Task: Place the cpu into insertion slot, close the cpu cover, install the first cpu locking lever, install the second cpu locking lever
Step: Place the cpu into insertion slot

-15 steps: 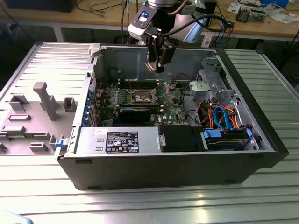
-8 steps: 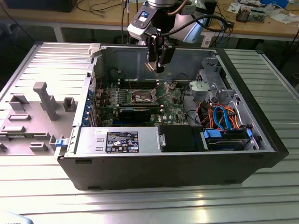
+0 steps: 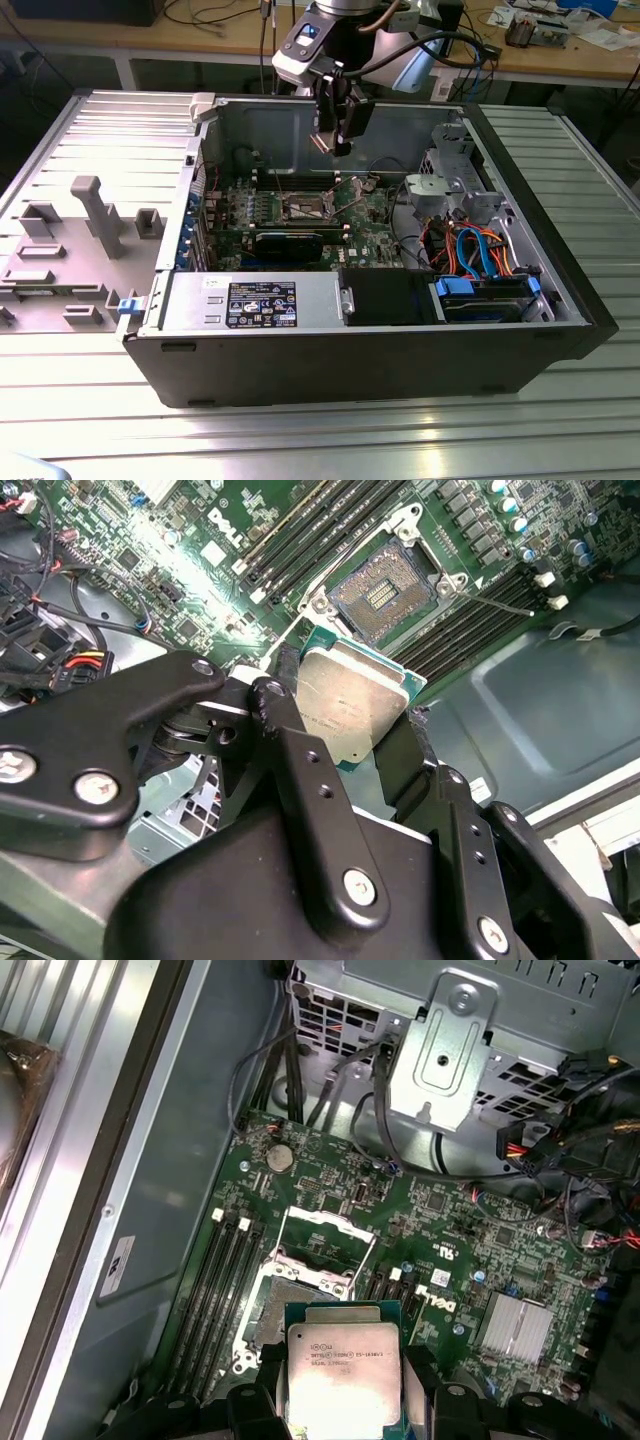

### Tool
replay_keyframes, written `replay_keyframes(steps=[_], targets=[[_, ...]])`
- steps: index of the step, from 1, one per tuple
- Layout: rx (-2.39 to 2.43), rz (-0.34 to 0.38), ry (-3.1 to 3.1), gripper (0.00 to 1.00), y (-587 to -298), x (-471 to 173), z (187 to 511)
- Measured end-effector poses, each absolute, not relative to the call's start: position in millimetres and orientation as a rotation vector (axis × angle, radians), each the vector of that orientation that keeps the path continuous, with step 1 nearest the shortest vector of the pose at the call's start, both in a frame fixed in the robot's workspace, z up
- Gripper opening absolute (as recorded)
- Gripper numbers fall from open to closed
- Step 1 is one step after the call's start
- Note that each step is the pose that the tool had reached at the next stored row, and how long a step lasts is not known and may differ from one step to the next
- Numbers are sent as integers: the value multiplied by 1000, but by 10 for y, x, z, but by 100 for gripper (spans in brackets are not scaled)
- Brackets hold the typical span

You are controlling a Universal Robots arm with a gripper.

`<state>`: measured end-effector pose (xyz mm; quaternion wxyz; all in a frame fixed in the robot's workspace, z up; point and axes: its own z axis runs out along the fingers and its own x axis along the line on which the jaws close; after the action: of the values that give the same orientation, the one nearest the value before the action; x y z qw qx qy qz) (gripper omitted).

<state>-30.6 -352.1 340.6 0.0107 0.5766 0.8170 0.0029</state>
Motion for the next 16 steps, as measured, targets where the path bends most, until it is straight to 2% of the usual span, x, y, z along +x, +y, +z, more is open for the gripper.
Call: replay_keyframes(steps=[16], targets=[[1824, 9, 2531, 55, -3521, -306, 3405]])
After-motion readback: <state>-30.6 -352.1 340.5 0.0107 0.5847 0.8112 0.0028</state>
